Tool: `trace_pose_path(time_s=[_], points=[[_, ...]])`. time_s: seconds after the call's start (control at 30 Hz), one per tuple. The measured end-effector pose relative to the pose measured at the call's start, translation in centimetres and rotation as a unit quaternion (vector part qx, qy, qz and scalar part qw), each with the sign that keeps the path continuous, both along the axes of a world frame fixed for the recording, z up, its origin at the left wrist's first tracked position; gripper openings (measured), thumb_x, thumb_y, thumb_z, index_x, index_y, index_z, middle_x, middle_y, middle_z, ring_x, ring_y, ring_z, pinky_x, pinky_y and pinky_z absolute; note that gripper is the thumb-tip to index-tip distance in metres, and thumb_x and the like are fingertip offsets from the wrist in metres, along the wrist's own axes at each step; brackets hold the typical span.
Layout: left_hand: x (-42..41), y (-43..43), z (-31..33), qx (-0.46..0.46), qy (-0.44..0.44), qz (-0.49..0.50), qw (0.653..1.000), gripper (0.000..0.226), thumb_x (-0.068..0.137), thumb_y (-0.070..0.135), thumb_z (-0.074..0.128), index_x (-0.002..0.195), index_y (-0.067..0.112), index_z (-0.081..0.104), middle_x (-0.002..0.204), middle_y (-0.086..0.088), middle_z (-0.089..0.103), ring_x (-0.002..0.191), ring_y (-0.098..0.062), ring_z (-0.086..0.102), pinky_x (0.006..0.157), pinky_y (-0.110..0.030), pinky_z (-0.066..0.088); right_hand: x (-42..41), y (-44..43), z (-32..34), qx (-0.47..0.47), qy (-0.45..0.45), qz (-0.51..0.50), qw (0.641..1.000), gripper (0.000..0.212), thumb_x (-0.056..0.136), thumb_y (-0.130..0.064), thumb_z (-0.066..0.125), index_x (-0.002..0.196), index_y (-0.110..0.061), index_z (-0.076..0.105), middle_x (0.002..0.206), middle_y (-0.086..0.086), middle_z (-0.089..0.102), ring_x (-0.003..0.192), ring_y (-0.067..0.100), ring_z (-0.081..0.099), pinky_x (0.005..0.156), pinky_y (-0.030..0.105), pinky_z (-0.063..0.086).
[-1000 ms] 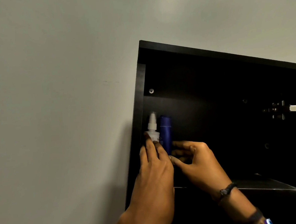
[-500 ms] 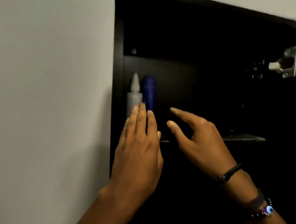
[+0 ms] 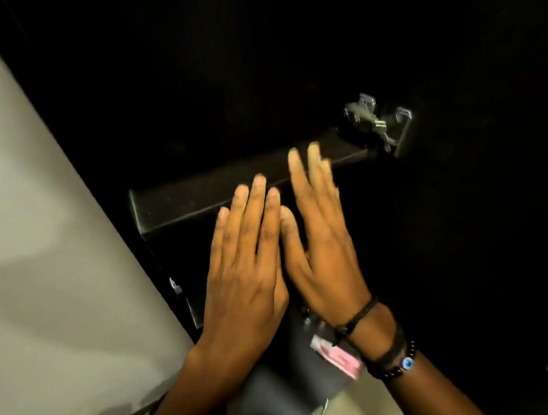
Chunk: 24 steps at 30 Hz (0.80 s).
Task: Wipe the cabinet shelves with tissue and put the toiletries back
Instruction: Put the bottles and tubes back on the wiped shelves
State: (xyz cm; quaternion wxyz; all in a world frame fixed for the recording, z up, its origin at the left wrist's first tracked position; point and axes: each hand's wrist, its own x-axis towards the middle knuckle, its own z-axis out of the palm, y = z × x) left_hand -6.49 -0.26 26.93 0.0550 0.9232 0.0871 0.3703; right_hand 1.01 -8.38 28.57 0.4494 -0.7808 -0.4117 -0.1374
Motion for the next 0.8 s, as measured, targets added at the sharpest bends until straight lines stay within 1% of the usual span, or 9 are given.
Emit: trace_pose_path(time_s=[0.1, 0.2, 0.27, 0.4, 0.47, 0.53, 0.6, 0.7, 0.8], points=[[-0.3, -1.7, -7.7, -0.095, 0.063, -0.033, 0.993, 0.052, 0.095, 0.013, 0.042, 0.144, 0.005, 0.029, 0.154, -0.011, 0.025, 0.144, -0.024, 0.019, 0.115, -0.042, 0.021, -0.1, -2.4, -9.1, -0.052, 0.103, -0.029, 0.993, 0.061, 0.099, -0.025, 0.044, 0.150, -0.029, 0.009, 0.159, -0.010, -0.001, 0.146, 0.006, -0.006, 0.121, 0.044, 0.011], [-0.7, -2.7, -14.5, -0.156, 0.143, -0.058, 0.976, 0.051, 0.092, 0.020, 0.037, 0.141, 0.006, 0.034, 0.148, -0.012, 0.037, 0.138, -0.026, 0.034, 0.112, -0.040, 0.028, 0.2, -5.3, -16.5, -0.091, 0.202, -0.077, 0.972, 0.065, 0.095, -0.025, 0.051, 0.150, -0.025, 0.015, 0.157, -0.012, 0.005, 0.147, 0.007, 0.002, 0.120, 0.042, 0.019], [-0.8, -2.8, -17.9, -0.189, 0.182, -0.071, 0.962, 0.052, 0.091, 0.022, 0.036, 0.140, 0.006, 0.032, 0.145, -0.013, 0.041, 0.134, -0.029, 0.040, 0.110, -0.039, 0.027, 0.5, -7.2, -19.8, -0.110, 0.272, -0.109, 0.950, 0.070, 0.091, -0.020, 0.057, 0.149, -0.023, 0.018, 0.155, -0.013, 0.009, 0.147, 0.010, 0.008, 0.120, 0.038, 0.020], [-0.2, -3.2, -21.4, -0.262, 0.253, -0.078, 0.928, 0.053, 0.086, 0.022, 0.037, 0.132, -0.005, 0.041, 0.133, -0.024, 0.051, 0.121, -0.039, 0.051, 0.105, -0.042, 0.035, 1.0, -9.6, -23.8, -0.165, 0.365, -0.148, 0.904, 0.077, 0.087, -0.017, 0.062, 0.149, -0.020, 0.017, 0.157, -0.001, 0.020, 0.145, 0.016, 0.019, 0.117, 0.027, 0.019], [0.0, -3.5, -22.6, -0.282, 0.284, -0.080, 0.913, 0.056, 0.085, 0.025, 0.036, 0.128, -0.010, 0.046, 0.129, -0.028, 0.052, 0.116, -0.044, 0.053, 0.101, -0.048, 0.043, 1.4, -10.2, -25.1, -0.205, 0.383, -0.145, 0.889, 0.078, 0.086, -0.014, 0.062, 0.149, -0.018, 0.017, 0.157, 0.001, 0.021, 0.144, 0.016, 0.021, 0.112, 0.020, 0.018], [0.1, -3.6, -23.9, -0.294, 0.315, -0.086, 0.898, 0.060, 0.088, 0.031, 0.035, 0.130, -0.010, 0.044, 0.133, -0.029, 0.049, 0.120, -0.045, 0.050, 0.099, -0.055, 0.039, 1.9, -10.4, -26.1, -0.237, 0.394, -0.134, 0.878, 0.079, 0.086, -0.012, 0.062, 0.149, -0.019, 0.016, 0.157, 0.001, 0.022, 0.144, 0.018, 0.024, 0.112, 0.023, 0.022], [0.4, -3.5, -25.2, -0.297, 0.347, -0.089, 0.885, 0.067, 0.088, 0.039, 0.031, 0.134, -0.009, 0.040, 0.139, -0.028, 0.043, 0.128, -0.042, 0.042, 0.106, -0.052, 0.034, 2.4, -10.5, -26.9, -0.260, 0.399, -0.126, 0.870, 0.079, 0.086, -0.013, 0.063, 0.149, -0.020, 0.017, 0.156, 0.000, 0.024, 0.142, 0.020, 0.027, 0.113, 0.030, 0.026], [1.3, -3.3, -26.7, -0.288, 0.389, -0.094, 0.870, 0.073, 0.086, 0.044, 0.023, 0.134, -0.007, 0.042, 0.148, -0.022, 0.031, 0.139, -0.035, 0.029, 0.116, -0.042, 0.023, 3.6, -10.2, -27.8, -0.288, 0.393, -0.106, 0.867, 0.076, 0.086, -0.016, 0.063, 0.149, -0.021, 0.019, 0.155, 0.001, 0.026, 0.143, 0.019, 0.026, 0.114, 0.030, 0.025], [2.9, -3.3, -27.6, -0.321, 0.388, -0.062, 0.862, 0.053, 0.096, 0.023, 0.037, 0.142, -0.002, 0.028, 0.151, -0.018, 0.027, 0.142, -0.029, 0.022, 0.117, -0.032, 0.014, 5.5, -9.4, -28.5, -0.299, 0.367, -0.084, 0.877, 0.070, 0.089, -0.020, 0.061, 0.147, -0.019, 0.023, 0.155, 0.001, 0.026, 0.143, 0.018, 0.024, 0.115, 0.028, 0.021]])
